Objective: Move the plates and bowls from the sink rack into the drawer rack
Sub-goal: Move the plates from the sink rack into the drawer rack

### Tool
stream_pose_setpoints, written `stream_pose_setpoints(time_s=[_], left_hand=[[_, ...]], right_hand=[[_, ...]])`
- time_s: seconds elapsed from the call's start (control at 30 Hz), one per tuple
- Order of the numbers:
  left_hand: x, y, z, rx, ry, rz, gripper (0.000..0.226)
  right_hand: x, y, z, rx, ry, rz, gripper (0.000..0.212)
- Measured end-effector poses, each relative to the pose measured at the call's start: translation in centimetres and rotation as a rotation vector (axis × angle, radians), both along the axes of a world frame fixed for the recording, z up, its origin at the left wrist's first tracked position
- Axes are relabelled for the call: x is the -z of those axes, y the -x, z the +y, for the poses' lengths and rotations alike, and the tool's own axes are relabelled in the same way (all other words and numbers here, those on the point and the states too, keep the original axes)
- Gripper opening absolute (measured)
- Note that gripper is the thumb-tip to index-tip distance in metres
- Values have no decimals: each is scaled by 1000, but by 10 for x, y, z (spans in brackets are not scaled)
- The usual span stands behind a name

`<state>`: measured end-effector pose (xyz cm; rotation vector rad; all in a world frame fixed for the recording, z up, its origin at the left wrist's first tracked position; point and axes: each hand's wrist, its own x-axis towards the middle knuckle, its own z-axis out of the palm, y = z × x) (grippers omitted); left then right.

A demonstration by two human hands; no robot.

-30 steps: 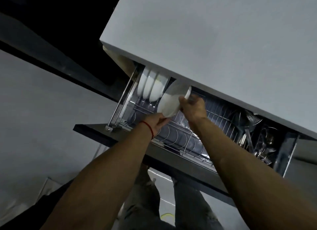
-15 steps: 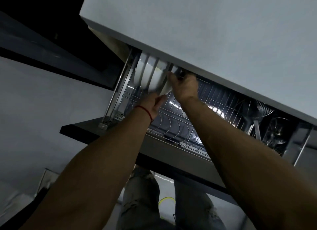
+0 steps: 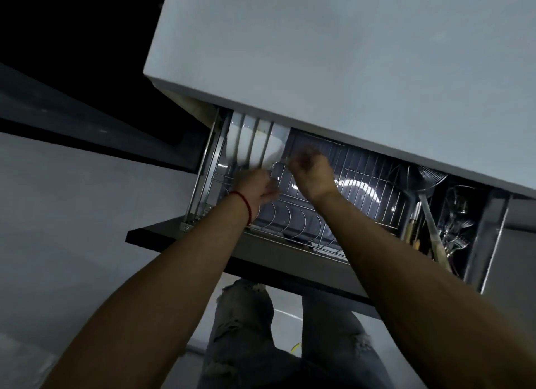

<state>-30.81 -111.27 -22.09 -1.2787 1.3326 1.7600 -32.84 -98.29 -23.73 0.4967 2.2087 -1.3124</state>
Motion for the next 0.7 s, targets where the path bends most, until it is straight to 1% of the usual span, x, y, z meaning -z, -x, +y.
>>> stream_pose_setpoints(time_s=[0.07, 0.2, 0.3, 0.43, 0.5, 0.6, 0.7], left_hand=[[-25, -4, 3, 168, 78, 103, 19], [-76, -15, 31, 423, 177, 355, 19], [-115, -31, 75, 643, 137, 484, 16], [-164, -59, 144, 944, 122, 700, 16], [-185, -77, 181, 1053, 109, 796, 17], [-208, -109, 246, 1168, 66, 892, 18], [-222, -149, 330, 1232, 61, 948, 16]], right_hand=[[-19, -31, 17, 52, 60, -2, 26], [-77, -96, 59, 270, 131, 23, 22], [-128, -139, 103, 465, 160, 124, 16], [-173, -188, 168, 714, 173, 244, 17], [-185, -214, 202, 819, 208, 288, 18], [-193, -257, 259, 951, 260, 365, 15], [-198, -309, 328, 1038, 239, 442, 15]])
